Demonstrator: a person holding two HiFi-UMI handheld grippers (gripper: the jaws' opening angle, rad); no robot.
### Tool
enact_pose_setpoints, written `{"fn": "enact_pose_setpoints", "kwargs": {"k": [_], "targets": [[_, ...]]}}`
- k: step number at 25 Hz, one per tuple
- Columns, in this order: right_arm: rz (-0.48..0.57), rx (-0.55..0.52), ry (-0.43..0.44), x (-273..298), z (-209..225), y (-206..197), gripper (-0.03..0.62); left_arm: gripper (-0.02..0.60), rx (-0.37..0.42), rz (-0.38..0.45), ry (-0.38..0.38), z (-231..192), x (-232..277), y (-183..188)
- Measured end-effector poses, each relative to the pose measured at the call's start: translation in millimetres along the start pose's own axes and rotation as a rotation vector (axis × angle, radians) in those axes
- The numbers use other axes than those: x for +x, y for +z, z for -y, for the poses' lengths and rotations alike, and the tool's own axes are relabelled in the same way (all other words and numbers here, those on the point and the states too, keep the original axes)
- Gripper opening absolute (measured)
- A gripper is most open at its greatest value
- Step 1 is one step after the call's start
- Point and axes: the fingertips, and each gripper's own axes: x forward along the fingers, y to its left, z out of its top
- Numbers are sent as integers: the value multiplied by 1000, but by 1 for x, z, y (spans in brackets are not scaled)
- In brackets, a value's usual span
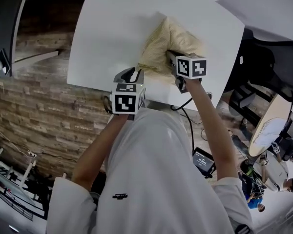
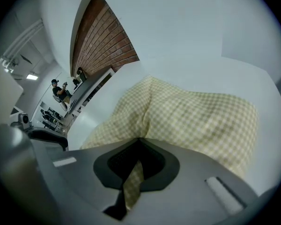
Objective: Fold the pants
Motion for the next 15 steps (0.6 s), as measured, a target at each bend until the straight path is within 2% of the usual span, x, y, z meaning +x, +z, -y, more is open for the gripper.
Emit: {"fn": "enact_pose_setpoints", "kwargs": {"k": [8, 12, 15], "targets": [[140, -32, 12, -54, -12, 13, 6, 92, 83, 52, 6, 36, -26, 9], [207, 0, 78, -90, -21, 17, 6, 76, 67, 118, 25, 41, -46, 25], [283, 6, 78, -126, -31, 10, 6, 53, 91, 169, 22, 56, -69, 24]]}}
